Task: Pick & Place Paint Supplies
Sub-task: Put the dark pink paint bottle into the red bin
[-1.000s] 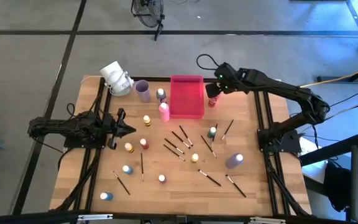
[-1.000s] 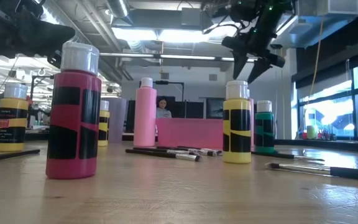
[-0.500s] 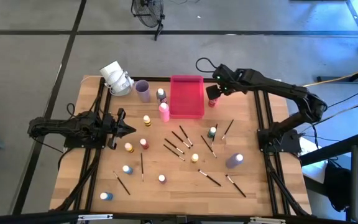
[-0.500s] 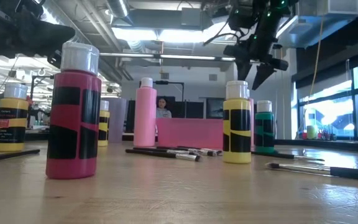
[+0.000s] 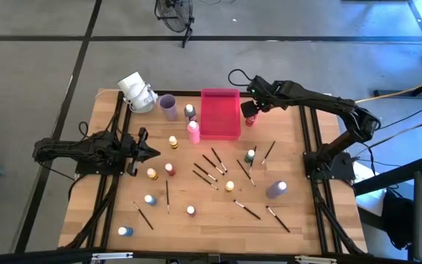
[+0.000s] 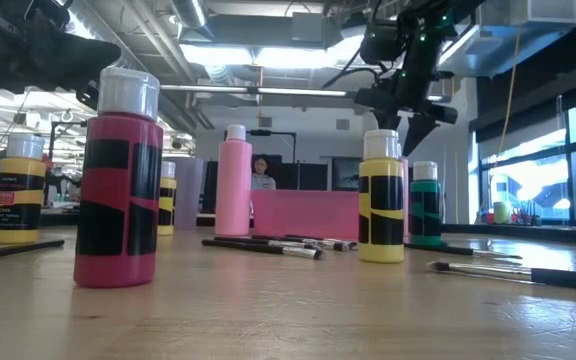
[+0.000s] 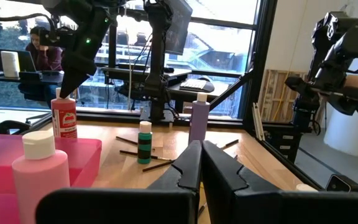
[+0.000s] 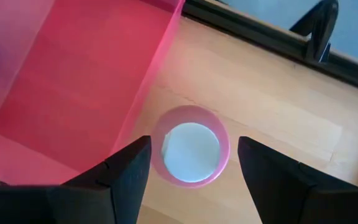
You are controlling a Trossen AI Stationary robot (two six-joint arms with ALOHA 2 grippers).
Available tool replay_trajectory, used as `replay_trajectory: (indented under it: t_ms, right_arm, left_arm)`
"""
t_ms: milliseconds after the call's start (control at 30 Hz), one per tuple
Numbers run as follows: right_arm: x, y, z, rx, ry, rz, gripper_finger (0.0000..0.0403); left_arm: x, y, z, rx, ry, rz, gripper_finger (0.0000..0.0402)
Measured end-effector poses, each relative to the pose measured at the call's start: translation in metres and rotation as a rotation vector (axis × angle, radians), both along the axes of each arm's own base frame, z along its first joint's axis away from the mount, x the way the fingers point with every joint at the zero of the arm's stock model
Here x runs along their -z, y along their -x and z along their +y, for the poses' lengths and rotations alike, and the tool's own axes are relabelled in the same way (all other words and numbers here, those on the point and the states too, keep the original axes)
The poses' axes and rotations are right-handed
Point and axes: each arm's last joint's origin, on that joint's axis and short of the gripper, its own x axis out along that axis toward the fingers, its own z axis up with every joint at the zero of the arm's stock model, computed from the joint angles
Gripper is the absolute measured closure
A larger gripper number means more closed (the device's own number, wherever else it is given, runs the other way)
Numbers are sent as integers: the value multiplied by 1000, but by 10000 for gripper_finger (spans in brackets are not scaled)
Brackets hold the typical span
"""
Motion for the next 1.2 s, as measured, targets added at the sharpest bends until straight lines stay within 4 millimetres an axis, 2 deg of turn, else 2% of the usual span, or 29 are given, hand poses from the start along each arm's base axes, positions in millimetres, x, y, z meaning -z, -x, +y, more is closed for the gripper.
replay_trajectory:
  t_ms: [133, 433, 1200]
  right_arm:
    - [1, 0, -1, -52, 30, 38, 158]
    - [0, -1, -1, -56, 38, 25, 160]
    - [1, -2, 0, -51, 10, 11, 214]
  left_arm:
    - [0, 0, 0, 0, 0, -1, 395]
    - [0, 0, 0, 0, 0, -1, 395]
    - [0, 0, 0, 0, 0, -1, 395]
